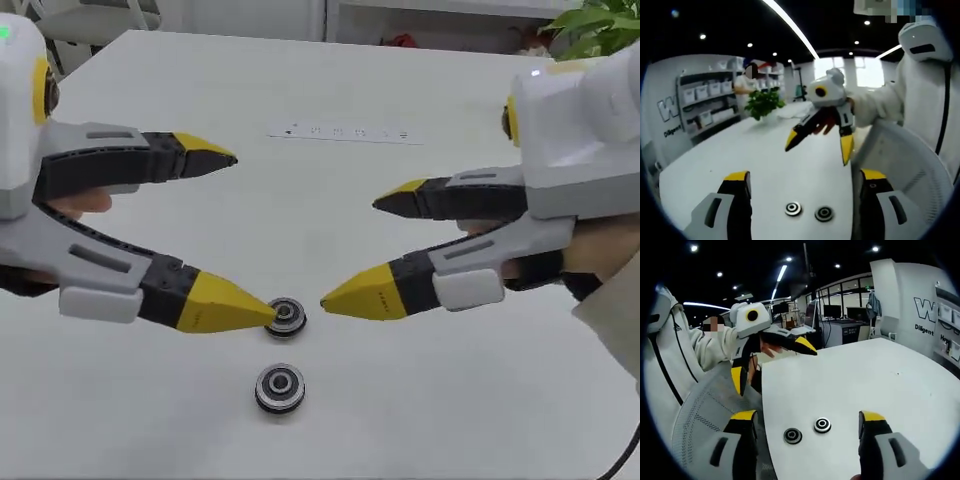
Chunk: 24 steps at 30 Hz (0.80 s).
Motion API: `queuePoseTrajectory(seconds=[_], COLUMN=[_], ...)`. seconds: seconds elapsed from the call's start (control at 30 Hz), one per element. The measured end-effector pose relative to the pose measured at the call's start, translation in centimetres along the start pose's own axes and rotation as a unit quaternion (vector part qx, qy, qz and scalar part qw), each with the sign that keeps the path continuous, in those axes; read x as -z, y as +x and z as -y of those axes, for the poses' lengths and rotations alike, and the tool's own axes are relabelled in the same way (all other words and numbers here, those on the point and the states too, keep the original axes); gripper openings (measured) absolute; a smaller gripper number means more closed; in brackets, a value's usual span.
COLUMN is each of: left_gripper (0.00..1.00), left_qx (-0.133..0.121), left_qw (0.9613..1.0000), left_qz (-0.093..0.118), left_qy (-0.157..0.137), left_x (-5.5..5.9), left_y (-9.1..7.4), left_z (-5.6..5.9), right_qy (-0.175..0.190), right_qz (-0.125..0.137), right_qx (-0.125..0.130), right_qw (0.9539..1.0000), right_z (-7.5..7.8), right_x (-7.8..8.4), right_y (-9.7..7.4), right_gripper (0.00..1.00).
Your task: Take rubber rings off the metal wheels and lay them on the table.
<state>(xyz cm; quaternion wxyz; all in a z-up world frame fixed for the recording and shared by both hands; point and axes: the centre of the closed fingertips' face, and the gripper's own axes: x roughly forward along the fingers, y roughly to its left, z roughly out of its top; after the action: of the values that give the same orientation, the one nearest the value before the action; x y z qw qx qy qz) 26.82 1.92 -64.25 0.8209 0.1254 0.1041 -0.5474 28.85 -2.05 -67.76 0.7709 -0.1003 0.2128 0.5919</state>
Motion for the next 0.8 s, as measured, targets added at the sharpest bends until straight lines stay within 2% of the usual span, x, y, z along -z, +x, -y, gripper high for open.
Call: queuePoseTrajectory(seconds=[0.17,0.3,0.4,0.5,0.57,0.67,0.73,0.8], left_gripper=[0.90,0.89,0.88,0.86,0.82,0.78,0.78,0.75], left_qx=[0.001,0.001,0.004,0.002,0.004,0.008,0.015,0.021], left_qw=[0.9998,0.9995,0.9995,0.9995,0.9995,0.9994,0.9988,0.9982], left_qz=[0.000,-0.002,-0.015,-0.009,-0.006,-0.015,-0.021,-0.032], left_qy=[-0.019,-0.031,-0.028,-0.029,-0.031,-0.030,-0.040,-0.046], left_x=[1.3,2.5,3.5,3.8,4.1,5.0,5.6,6.3], left_y=[0.6,1.1,1.3,1.3,1.4,1.4,1.6,1.9], left_z=[0.0,0.1,0.4,0.5,0.7,1.1,1.5,1.8], right_qy=[0.013,-0.002,-0.005,-0.023,-0.027,-0.029,-0.031,-0.027], right_qz=[0.015,0.017,0.022,0.013,0.013,0.026,0.026,0.013], right_qx=[0.002,0.000,-0.009,-0.016,-0.016,-0.027,-0.034,-0.042], right_qw=[0.9998,0.9999,0.9997,0.9995,0.9994,0.9989,0.9986,0.9986], right_z=[-0.2,-0.6,-1.1,-1.6,-1.8,-2.1,-2.5,-2.8], right_x=[1.4,2.5,2.8,3.5,3.8,3.9,4.2,4.9], right_y=[1.1,1.7,2.2,2.7,3.1,3.5,3.8,4.2], right_gripper=[0.74,0.70,0.67,0.64,0.66,0.70,0.65,0.60])
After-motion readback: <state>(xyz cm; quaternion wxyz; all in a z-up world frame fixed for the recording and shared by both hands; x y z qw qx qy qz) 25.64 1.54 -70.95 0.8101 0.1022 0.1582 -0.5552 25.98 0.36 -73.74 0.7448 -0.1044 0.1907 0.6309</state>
